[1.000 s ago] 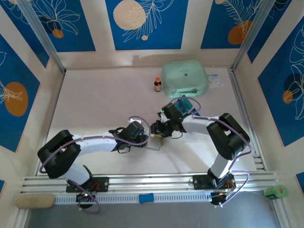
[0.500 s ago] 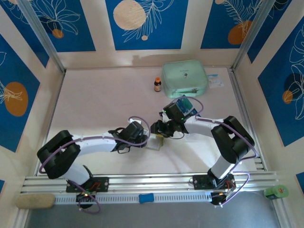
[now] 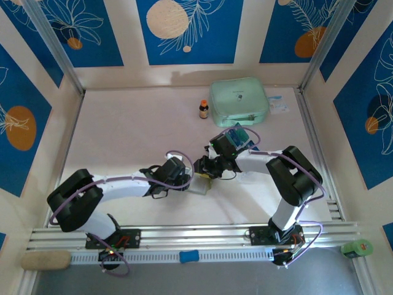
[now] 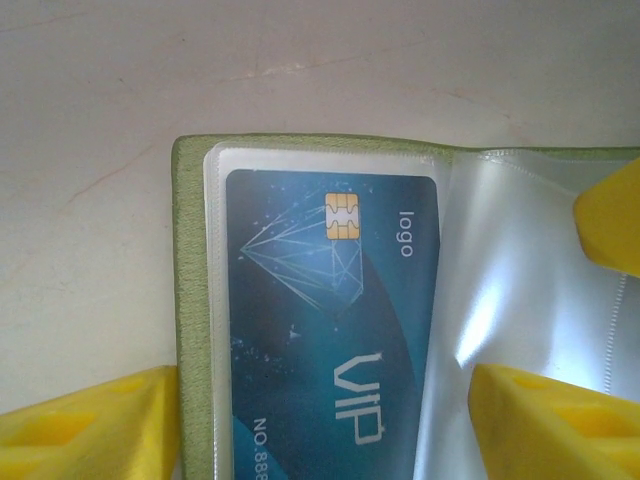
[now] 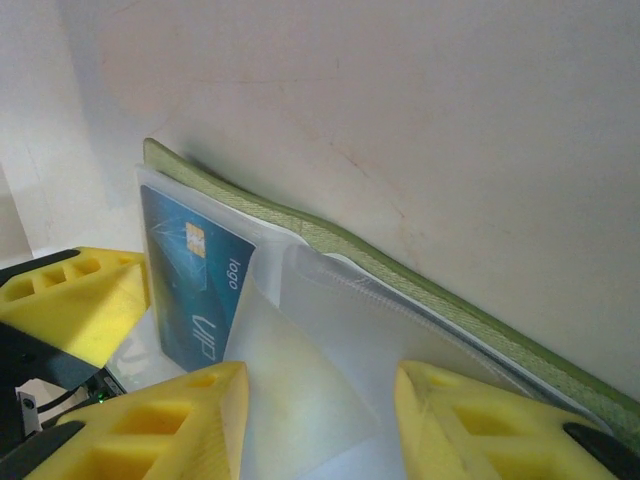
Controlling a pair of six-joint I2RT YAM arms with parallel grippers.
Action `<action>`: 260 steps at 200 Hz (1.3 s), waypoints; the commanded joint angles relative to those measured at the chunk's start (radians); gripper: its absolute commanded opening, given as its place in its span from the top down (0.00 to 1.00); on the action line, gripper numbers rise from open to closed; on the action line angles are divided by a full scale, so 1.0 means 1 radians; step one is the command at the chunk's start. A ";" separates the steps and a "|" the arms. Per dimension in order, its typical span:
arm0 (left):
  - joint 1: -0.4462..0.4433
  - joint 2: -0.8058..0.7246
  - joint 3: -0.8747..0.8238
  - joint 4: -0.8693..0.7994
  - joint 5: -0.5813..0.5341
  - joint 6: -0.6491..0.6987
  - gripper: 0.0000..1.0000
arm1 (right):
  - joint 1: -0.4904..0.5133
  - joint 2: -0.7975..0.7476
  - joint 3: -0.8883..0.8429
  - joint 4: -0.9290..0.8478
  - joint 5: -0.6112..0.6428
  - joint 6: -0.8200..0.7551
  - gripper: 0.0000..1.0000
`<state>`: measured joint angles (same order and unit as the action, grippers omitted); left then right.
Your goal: Put the credit cards into the card holder
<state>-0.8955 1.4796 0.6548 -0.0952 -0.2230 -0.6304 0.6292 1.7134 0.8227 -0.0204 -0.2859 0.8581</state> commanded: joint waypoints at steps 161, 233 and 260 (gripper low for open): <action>-0.001 -0.377 -0.058 -0.100 -0.134 -0.022 0.10 | 0.033 0.024 0.155 -0.052 -0.074 0.073 0.53; 0.005 -0.443 -0.103 -0.121 -0.144 -0.035 0.10 | 0.067 0.163 0.277 -0.041 -0.074 0.096 0.53; 0.006 -0.454 -0.112 -0.129 -0.147 -0.038 0.10 | 0.069 0.203 0.300 -0.027 -0.089 0.107 0.53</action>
<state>-0.8940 1.0470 0.5564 -0.2016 -0.3462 -0.6548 0.6930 1.8854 1.0897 -0.0448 -0.3416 0.9455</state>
